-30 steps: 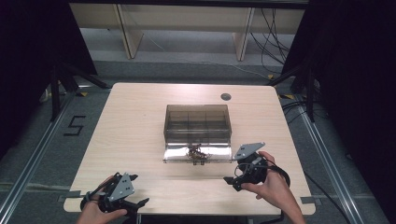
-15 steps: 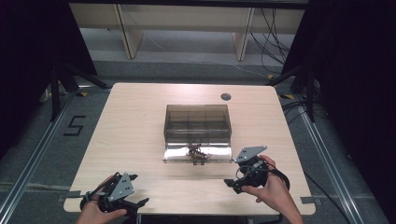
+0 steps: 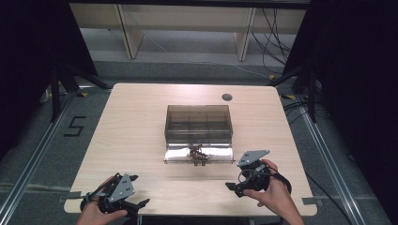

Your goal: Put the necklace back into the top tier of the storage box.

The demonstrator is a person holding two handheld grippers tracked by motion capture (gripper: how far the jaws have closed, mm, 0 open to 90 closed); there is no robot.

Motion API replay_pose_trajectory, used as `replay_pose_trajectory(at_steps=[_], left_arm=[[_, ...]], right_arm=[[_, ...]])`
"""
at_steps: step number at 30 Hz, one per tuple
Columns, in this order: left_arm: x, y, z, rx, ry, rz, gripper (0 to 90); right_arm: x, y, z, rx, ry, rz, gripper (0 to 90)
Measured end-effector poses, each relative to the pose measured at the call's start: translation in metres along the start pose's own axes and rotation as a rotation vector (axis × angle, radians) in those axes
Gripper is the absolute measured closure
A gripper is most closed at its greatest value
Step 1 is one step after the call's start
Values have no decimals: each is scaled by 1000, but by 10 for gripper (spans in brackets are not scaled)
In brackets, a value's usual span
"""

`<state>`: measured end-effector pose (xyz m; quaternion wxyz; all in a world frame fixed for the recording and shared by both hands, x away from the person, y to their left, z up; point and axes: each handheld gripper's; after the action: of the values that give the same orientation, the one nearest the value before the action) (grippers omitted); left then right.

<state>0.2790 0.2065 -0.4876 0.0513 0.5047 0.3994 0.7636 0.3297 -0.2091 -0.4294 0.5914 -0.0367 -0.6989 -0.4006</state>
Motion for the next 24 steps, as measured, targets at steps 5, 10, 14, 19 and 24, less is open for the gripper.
replay_pose_trajectory(at_steps=[5,10,14,19,24], left_arm=[[0,0,0,0,0,-1,151],[0,0,0,0,0,-2,151],[0,0,0,1,2,-2,151],[1,0,1,-14,6,10,151],[1,0,1,-12,4,7,151]], right_arm=[[-2,-3,0,19,7,-16,189],[-4,-6,1,1,4,-30,188],[-3,-8,1,2,12,-17,188],[-6,-12,2,13,16,-43,187],[-6,-16,6,-10,4,-36,182]])
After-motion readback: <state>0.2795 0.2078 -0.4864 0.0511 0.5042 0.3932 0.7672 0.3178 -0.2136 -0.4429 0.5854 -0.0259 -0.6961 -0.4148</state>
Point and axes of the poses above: each handheld gripper's, and its own axes: x roughly backward along the jaws, y roughly out of its top, z roughly to its left, and after that the axes turned 5 degrees about z, right-handed
